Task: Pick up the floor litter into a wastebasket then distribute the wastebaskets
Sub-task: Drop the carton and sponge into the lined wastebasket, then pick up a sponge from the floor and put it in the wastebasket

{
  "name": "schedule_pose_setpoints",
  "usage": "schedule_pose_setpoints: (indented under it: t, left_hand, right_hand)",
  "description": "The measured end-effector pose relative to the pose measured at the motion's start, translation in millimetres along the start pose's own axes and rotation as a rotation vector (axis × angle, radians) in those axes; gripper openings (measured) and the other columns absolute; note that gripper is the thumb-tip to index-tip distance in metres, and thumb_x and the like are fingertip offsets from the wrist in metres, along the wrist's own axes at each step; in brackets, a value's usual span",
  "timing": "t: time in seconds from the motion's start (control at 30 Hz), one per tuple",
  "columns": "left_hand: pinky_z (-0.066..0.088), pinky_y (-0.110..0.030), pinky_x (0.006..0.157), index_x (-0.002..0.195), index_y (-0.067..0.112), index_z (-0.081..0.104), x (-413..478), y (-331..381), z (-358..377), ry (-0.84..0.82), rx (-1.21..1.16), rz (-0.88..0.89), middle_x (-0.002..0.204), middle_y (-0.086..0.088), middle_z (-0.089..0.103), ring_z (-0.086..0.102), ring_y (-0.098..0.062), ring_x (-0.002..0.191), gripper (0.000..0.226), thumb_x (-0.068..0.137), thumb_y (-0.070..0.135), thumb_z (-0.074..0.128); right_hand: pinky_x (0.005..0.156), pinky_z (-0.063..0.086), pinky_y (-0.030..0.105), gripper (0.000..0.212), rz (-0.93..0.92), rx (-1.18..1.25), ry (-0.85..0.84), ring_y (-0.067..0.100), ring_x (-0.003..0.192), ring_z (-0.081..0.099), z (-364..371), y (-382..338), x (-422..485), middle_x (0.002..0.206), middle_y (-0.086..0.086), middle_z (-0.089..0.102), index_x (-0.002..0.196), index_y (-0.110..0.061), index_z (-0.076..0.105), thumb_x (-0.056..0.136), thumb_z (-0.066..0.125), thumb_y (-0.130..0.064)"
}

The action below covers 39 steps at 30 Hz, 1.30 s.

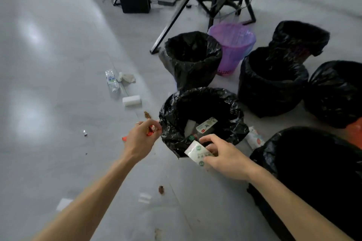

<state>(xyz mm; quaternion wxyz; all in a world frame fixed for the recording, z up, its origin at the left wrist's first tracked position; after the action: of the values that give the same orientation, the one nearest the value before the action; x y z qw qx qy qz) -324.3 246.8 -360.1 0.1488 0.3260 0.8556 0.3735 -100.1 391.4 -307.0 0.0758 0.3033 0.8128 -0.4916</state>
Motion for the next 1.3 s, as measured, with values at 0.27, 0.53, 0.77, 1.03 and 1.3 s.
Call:
schedule_pose_setpoints:
  t: [0.27, 0.53, 0.77, 1.03, 1.3]
  left_hand:
    - [0.046, -0.027, 0.090, 0.107, 0.047, 0.063, 55, 83, 34, -0.194, 0.097, 0.223, 0.118, 0.008, 0.058, 0.056, -0.014, 0.112, 0.022, 0.089, 0.034, 0.062]
    - [0.047, -0.028, 0.098, 0.121, 0.043, 0.062, 42, 38, 15, -0.300, 0.168, 0.082, 0.126, 0.010, 0.058, 0.058, -0.012, 0.113, 0.033, 0.089, 0.034, 0.058]
    - [0.047, -0.030, 0.095, 0.093, 0.043, 0.058, -25, -66, -41, -0.214, 0.111, -0.223, 0.113, 0.001, 0.066, 0.062, -0.015, 0.102, 0.021, 0.090, 0.023, 0.062]
    - [0.046, -0.023, 0.084, 0.116, 0.023, 0.067, -138, -202, -73, -0.253, 0.167, -0.615, 0.112, 0.000, 0.069, 0.063, -0.015, 0.098, 0.026, 0.091, 0.024, 0.057]
    - [0.045, -0.040, 0.101, 0.144, 0.025, 0.039, -169, -304, -65, -0.169, 0.335, -0.783, 0.149, -0.015, 0.034, 0.051, -0.032, 0.125, 0.059, 0.088, 0.029, 0.057]
  right_hand:
    - [0.066, 0.049, 0.013, 0.040, -0.096, -0.093, 0.334, 0.005, 0.092, 0.064, -58, -29, 16, 0.114, -0.013, 0.067, 0.126, -0.039, 0.055, 0.092, 0.052, -0.016]
    - [0.102, 0.033, 0.011, 0.038, -0.146, -0.274, 0.295, 0.005, 0.122, 0.045, -18, -1, 46, 0.131, -0.017, 0.055, 0.129, -0.034, 0.060, 0.096, 0.049, -0.017]
    - [0.095, 0.032, 0.012, 0.026, -0.279, -0.302, 0.273, 0.004, 0.110, 0.048, 70, -7, 58, 0.118, -0.017, 0.060, 0.115, -0.033, 0.068, 0.094, 0.056, -0.025]
    - [0.100, 0.044, 0.029, 0.030, -0.143, -0.394, -0.062, 0.011, 0.126, 0.048, 194, 6, 79, 0.128, -0.013, 0.059, 0.123, -0.037, 0.062, 0.095, 0.052, -0.036]
    - [0.101, 0.047, 0.037, 0.057, 0.258, -0.498, -0.139, 0.027, 0.127, 0.050, 272, 70, 126, 0.146, 0.004, 0.039, 0.144, -0.033, 0.043, 0.090, 0.054, -0.046]
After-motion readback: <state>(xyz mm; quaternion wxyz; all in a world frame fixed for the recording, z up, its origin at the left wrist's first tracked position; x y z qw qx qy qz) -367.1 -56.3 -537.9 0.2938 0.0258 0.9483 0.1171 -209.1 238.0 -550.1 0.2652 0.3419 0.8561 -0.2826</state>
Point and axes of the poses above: each hand's wrist, its own x-axis towards the middle knuckle, its own z-axis out of the palm, y = z × x, the point moved 1 cm from there along x, towards the middle knuckle
